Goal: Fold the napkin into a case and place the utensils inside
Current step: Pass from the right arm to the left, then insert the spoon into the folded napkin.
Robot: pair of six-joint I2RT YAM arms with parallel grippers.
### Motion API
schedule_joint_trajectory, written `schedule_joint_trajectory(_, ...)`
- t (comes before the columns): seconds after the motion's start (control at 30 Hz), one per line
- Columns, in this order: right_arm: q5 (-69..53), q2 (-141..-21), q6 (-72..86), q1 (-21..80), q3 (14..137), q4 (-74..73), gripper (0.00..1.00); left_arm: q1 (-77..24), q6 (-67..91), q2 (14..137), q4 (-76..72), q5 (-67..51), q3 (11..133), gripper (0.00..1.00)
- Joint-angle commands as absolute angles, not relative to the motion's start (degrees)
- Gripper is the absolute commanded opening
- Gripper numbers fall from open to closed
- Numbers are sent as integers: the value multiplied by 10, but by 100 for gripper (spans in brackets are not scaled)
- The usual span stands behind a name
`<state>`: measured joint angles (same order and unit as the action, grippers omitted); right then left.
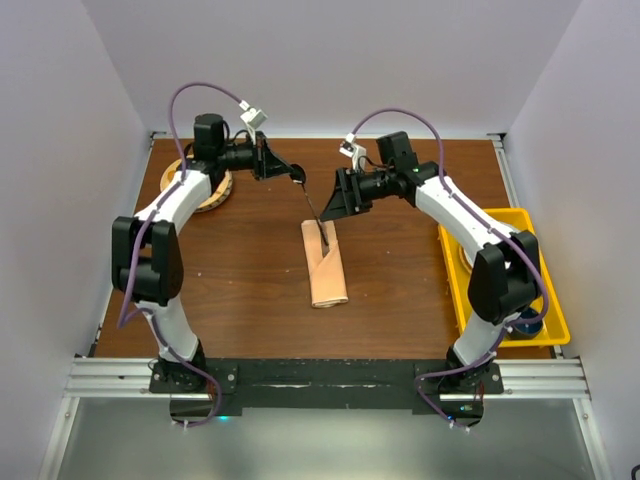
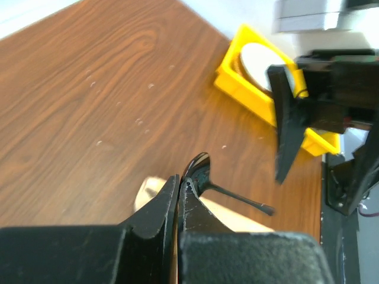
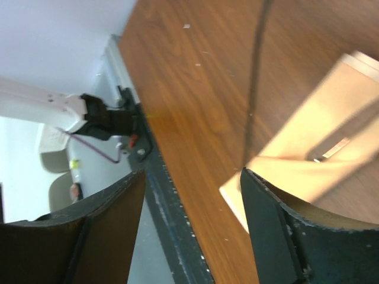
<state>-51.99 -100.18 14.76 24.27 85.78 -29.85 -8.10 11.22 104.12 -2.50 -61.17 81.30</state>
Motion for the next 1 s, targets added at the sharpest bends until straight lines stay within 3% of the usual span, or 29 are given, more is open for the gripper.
schedule_joint_trajectory(0.0,-447,-1012,117,223,867,-329,68,-59,-29,1091,107,-614,877,0)
schedule_joint_trajectory(0.3,-410,-1067,118,220,876,-334,61,-56,-91,1155,191,-599,911,0)
schedule_joint_trajectory(0.57,-367,-1107,113,220,887,-335,40,-60,-97,1223,246,-583,982,0)
schedule_joint_trajectory(0.87,-345,-1131,106,219,889,-337,34,-80,-84,1252,251,-565,1009,0)
schedule_joint_trajectory(0.97,-339,-1137,105,220,891,-338,27,-83,-74,1260,249,-570,1012,0)
